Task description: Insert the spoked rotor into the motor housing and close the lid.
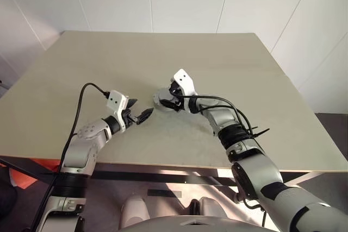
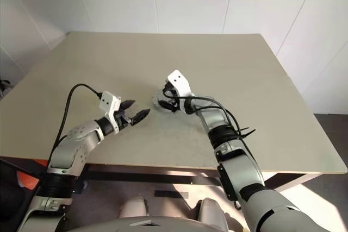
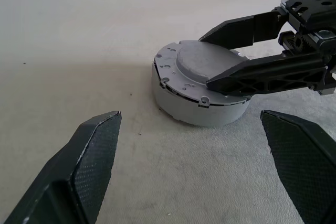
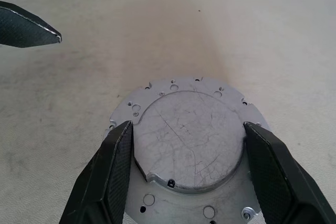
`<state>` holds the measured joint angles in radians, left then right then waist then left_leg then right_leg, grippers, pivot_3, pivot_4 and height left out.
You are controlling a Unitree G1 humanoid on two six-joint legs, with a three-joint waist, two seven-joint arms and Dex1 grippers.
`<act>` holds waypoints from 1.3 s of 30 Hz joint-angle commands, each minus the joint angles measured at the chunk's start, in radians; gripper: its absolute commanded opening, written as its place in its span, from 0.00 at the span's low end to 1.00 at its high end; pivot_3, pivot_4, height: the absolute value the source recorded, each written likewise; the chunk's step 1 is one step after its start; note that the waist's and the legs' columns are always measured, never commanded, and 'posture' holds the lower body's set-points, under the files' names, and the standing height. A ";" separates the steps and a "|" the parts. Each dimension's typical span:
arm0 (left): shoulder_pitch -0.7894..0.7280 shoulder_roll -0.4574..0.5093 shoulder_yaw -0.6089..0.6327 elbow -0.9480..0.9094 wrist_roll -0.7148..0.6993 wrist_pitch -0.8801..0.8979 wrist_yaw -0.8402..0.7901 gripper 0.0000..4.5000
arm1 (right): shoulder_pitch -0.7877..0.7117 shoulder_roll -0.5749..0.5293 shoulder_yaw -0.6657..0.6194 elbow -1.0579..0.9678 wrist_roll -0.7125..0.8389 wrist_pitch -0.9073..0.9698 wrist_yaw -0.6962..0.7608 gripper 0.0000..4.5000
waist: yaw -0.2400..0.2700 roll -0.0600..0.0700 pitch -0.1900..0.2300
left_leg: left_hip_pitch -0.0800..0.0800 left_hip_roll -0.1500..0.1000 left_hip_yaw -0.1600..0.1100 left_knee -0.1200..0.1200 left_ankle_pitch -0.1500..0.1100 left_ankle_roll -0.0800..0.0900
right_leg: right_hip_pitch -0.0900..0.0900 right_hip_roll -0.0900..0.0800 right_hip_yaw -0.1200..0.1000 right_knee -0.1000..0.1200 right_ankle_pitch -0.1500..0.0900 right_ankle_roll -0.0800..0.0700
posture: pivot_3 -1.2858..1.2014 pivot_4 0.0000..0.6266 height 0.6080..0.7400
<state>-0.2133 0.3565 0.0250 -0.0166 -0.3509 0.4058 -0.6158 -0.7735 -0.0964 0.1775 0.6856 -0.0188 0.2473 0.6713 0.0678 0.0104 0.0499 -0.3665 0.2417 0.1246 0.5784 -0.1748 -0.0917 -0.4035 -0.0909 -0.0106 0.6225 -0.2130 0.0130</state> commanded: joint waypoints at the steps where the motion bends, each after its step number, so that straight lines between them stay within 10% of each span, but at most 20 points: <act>1: -0.005 -0.001 0.009 -0.041 -0.008 0.005 0.008 1.00 | -0.019 0.001 0.018 -0.001 -0.015 0.033 -0.004 0.71 | 0.000 0.000 0.000 | 0.000 0.000 0.000 0.000 0.000 0.000 | 0.000 0.000 0.000 0.000 0.000 0.000 | 0.52 0.00 1.00; 39: -0.195 -0.158 0.141 0.010 -0.149 0.275 0.241 1.00 | -0.003 0.000 0.059 0.050 -0.047 0.038 0.003 0.71 | 0.000 0.000 0.000 | 0.002 0.000 0.001 -0.001 0.000 0.000 | 0.001 0.000 0.001 0.000 0.000 0.000 | 0.52 0.00 1.00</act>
<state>-0.3678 0.2053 0.1426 -0.0025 -0.4685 0.6533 -0.3941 -0.8004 -0.0981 0.2012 0.7135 -0.0382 0.2627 0.6710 0.0679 0.0101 0.0497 -0.3648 0.2414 0.1253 0.5774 -0.1748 -0.0917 -0.4027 -0.0908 -0.0096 0.6224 -0.2127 0.0125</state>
